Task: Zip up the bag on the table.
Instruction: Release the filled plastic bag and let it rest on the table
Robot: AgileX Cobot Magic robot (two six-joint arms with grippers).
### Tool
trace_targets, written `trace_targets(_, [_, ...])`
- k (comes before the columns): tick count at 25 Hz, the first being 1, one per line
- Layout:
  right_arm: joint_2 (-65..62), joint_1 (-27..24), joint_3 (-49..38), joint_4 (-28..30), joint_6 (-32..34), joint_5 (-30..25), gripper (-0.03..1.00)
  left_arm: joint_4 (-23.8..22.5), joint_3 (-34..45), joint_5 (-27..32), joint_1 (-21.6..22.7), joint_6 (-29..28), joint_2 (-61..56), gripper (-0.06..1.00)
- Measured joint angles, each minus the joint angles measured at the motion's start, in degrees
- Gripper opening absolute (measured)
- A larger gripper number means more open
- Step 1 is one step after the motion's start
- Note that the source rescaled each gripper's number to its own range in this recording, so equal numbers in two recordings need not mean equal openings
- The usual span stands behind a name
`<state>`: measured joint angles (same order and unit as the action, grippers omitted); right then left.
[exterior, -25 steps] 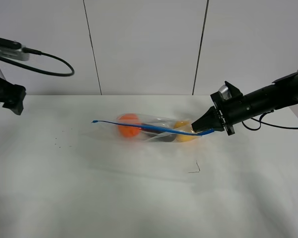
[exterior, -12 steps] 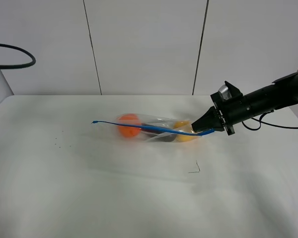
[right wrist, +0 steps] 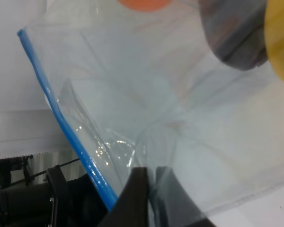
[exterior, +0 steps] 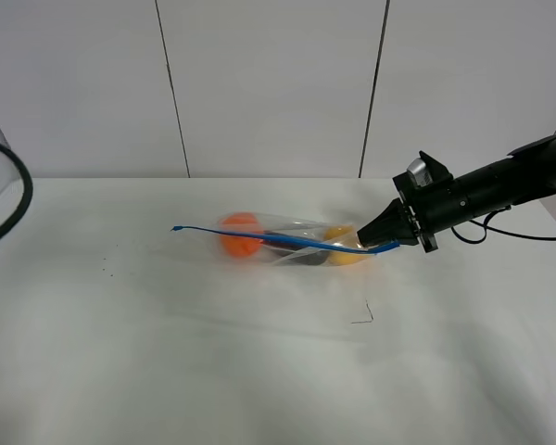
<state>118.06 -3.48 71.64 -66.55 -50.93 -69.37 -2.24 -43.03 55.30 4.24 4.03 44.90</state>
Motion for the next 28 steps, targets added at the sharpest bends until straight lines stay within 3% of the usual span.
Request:
trace_targets(6, [0.00, 0.00, 0.00, -0.17, -0.27, 0.05, 0.00, 2.24, 5.72, 1.29, 0.00, 0.79, -10.76, 1.00])
trace_targets(16, [0.00, 0.00, 0.00, -0.54, -0.39, 0.05, 0.00, 2.24, 13.00, 2.40, 0.00, 1.06, -28.19, 1.00])
trace_targets(28, [0.00, 0.00, 0.00, -0.54, -0.43, 0.05, 0.00, 2.24, 14.69, 5.08, 0.00, 1.09, -41.94, 1.00])
